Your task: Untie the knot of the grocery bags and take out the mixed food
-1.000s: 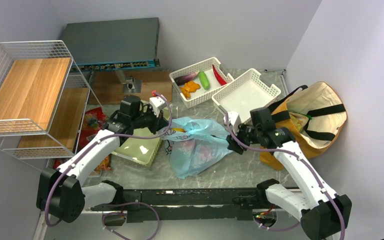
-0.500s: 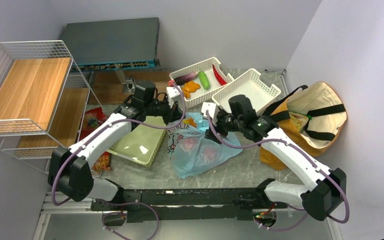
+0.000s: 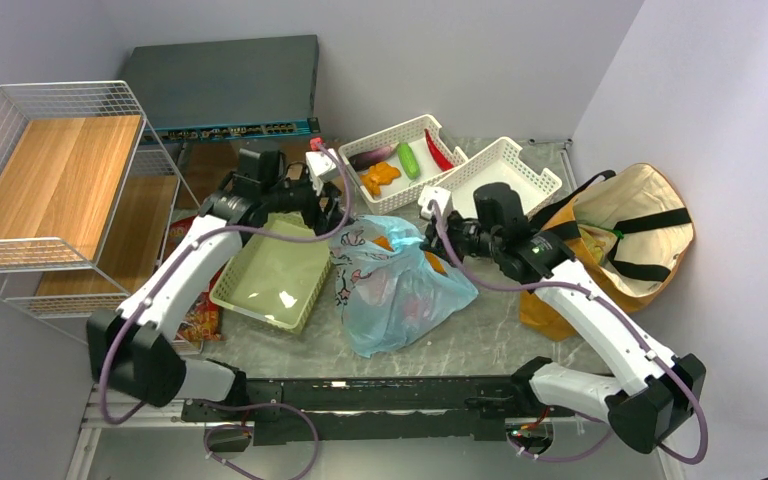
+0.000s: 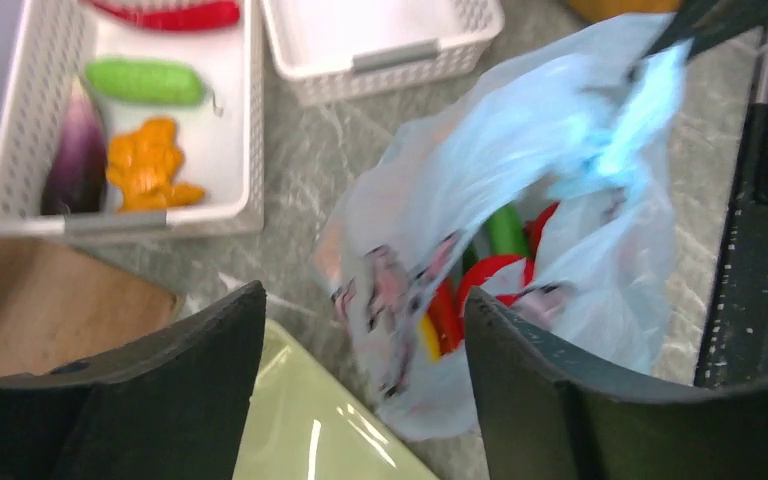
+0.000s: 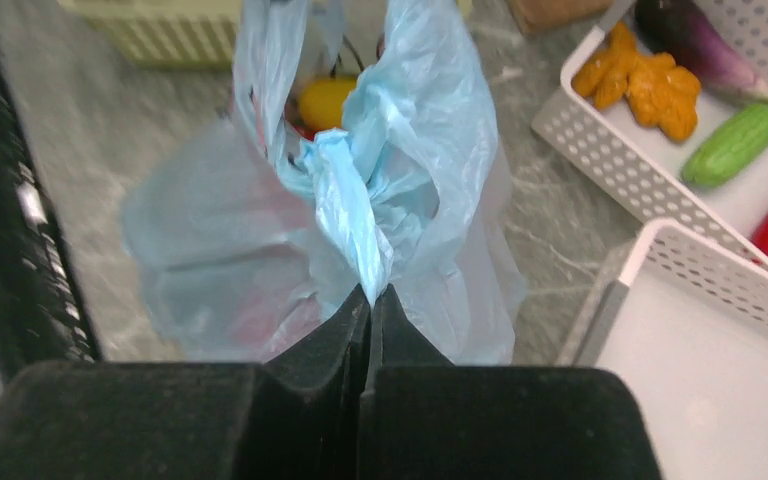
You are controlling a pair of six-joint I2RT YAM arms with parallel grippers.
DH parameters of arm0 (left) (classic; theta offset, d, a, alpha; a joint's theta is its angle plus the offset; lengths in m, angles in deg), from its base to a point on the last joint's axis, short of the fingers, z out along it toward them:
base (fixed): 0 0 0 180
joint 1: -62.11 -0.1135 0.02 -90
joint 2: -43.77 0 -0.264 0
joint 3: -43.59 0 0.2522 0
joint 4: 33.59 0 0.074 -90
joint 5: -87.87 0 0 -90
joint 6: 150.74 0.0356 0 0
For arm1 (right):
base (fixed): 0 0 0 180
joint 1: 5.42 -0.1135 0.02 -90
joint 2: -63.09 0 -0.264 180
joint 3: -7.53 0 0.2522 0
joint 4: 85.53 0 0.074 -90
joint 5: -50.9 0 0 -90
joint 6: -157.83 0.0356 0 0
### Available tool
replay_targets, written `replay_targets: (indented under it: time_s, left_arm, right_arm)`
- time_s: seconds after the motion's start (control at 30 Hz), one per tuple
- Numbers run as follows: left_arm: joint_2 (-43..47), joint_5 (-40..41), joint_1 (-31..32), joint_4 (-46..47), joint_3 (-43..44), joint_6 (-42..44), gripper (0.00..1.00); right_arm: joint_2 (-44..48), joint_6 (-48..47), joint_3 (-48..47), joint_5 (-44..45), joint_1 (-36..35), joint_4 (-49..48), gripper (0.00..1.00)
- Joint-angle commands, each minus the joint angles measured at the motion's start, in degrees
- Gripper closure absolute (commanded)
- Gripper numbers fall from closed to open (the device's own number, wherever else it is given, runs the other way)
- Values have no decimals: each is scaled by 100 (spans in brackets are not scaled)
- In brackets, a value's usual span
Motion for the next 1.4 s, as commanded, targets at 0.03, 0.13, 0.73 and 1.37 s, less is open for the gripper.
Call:
replay_targets:
  time_s: [0.03, 0.13, 0.73, 1.37]
  left_arm:
    - [1298, 492, 978, 66, -106, 888, 11]
    - [1586, 971, 1686, 350, -612, 1049, 6]
    - [2282, 813, 1370, -2373, -2130, 5072, 100]
    - [2441, 782, 1967, -1477, -540, 1235, 11]
  right_arm:
    - [-253, 1968, -743, -1003, 270, -141, 100]
    - [-229, 2408, -802, -1137, 349, -351, 100]
    - [401, 3106, -1229, -887, 2829, 1419, 100]
    - [56, 895, -1220, -453, 647, 947, 2]
